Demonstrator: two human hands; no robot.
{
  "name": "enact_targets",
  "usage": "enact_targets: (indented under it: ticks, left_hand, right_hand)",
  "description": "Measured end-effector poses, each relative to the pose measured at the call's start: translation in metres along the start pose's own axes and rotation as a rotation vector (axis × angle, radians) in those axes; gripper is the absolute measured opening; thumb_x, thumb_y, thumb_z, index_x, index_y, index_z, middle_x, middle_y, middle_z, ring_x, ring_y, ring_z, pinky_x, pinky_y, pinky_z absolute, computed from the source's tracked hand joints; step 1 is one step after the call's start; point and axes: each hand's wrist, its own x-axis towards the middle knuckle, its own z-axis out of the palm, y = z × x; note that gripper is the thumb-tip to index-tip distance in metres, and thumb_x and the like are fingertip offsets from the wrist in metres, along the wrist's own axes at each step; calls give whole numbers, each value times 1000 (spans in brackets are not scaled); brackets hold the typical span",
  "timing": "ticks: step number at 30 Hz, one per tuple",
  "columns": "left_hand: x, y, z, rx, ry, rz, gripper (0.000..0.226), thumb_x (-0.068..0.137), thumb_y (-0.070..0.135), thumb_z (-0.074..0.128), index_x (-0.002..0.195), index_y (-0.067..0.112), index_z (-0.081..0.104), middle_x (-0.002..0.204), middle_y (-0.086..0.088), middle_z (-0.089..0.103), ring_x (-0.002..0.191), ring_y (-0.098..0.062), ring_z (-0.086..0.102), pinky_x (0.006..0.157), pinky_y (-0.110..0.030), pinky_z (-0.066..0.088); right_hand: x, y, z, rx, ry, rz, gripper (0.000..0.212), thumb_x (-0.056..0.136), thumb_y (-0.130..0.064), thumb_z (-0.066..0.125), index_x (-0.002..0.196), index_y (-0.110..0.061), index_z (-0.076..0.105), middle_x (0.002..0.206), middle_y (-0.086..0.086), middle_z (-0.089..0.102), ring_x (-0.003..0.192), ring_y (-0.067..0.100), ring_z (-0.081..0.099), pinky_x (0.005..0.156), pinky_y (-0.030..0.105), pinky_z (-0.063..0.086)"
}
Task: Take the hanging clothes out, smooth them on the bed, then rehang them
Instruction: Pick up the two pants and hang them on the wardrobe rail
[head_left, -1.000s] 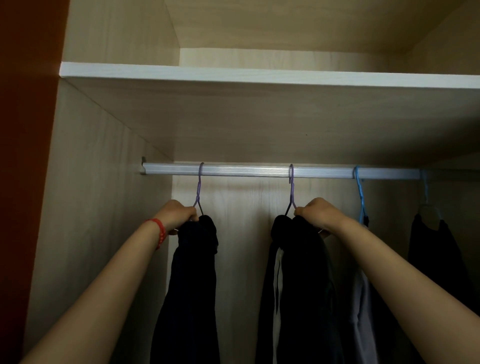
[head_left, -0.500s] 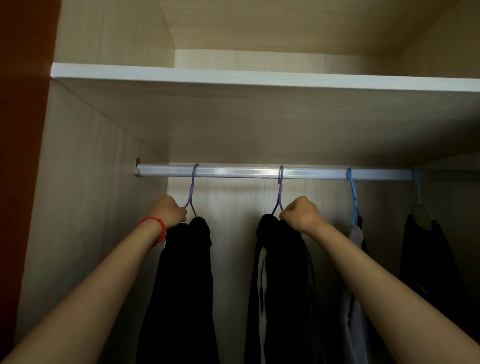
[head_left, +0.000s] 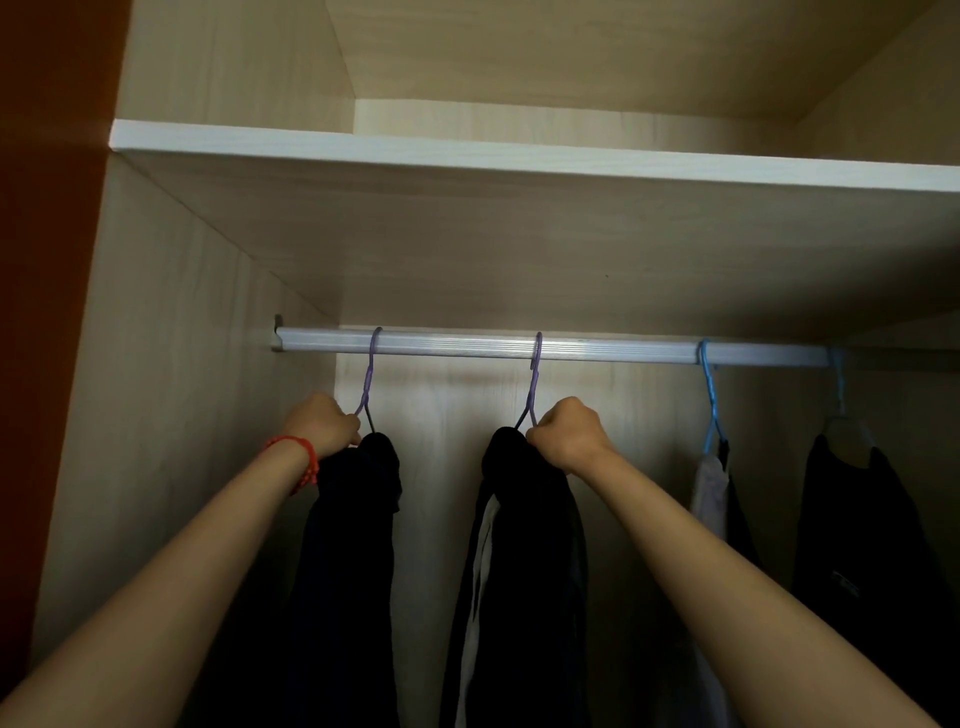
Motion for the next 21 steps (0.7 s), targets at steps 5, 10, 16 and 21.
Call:
enact_targets:
  ticks: [5,10,16,21]
  left_hand:
    - [-1,5,-2,-15,-39,-43,23,86,9,51,89,-10,65,59,-9,53,49,-19,44,49,-25,34]
    - [-1,15,-8,145,-27,13,36,91,31,50,92,-5,58,86,-16,58,78,-28,53,74,-33,42]
    - [-21,76,5,214,137,255,39,86,42,51,73,6,59,97,-20,64,86,-35,58,76,-31,43]
    - [-58,122,54,187,-106,337,44,87,43,51,63,6,55,79,-17,62,84,-34,61,69,-29,42]
  right_hand:
    - [-3,5,-7,-19,11,0,22,87,-20,55,83,0,62,77,10,57,59,22,55,53,25,46]
    - [-14,9,-41,-201,217,-16,38,89,-41,48,76,-6,58,80,12,54,84,32,59,68,29,41]
    - [-28,27,-91,-311,390,98,29,86,-31,50,82,-4,59,95,19,58,89,33,54,73,32,39]
    - [-40,47,-95,-398,319,213,38,85,-29,52,112,-3,58,123,21,52,113,37,50,87,37,44]
